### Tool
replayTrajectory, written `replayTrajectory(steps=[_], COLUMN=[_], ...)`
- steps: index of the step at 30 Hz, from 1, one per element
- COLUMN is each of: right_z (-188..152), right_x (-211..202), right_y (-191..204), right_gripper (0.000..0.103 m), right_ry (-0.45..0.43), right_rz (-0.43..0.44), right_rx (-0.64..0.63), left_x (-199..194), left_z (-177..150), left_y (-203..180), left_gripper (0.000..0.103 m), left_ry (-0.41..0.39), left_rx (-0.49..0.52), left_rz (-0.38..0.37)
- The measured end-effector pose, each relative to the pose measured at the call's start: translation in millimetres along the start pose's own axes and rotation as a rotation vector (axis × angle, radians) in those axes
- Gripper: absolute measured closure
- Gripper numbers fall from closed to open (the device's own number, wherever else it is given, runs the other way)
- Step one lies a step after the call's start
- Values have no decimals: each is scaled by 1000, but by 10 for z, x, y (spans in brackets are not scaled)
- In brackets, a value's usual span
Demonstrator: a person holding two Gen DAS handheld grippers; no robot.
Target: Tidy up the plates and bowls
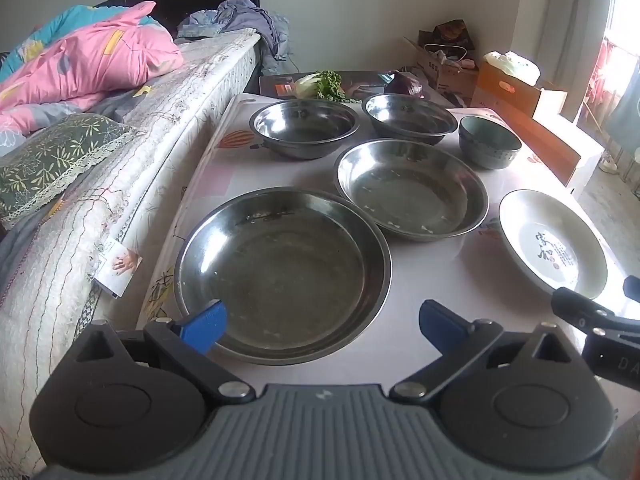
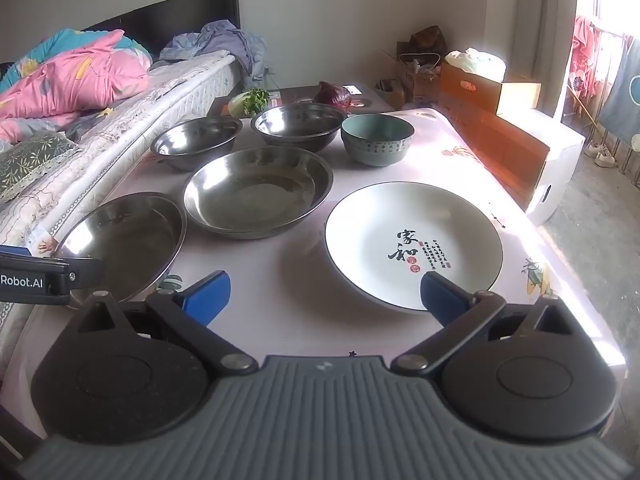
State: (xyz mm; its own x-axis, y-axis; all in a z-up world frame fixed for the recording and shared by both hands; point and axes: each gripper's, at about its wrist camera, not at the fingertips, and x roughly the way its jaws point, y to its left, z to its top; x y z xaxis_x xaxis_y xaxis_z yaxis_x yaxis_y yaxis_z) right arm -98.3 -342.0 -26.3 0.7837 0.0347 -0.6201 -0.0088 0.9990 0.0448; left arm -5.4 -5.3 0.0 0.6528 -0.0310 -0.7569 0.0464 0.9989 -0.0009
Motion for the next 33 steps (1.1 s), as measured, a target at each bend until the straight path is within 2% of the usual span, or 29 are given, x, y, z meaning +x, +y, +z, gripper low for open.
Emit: replayTrajectory(steps=[33], right_z=[-18], right_x=[56], right_y=[-54], right_gripper=[1], right_ry=[24], right_rz=[-1], right_rx=[21], left_x=[32], left_z=[-33], left_y=[-41], left_gripper=[0], left_ry=[3], left_rx=[9], left_rz=[3])
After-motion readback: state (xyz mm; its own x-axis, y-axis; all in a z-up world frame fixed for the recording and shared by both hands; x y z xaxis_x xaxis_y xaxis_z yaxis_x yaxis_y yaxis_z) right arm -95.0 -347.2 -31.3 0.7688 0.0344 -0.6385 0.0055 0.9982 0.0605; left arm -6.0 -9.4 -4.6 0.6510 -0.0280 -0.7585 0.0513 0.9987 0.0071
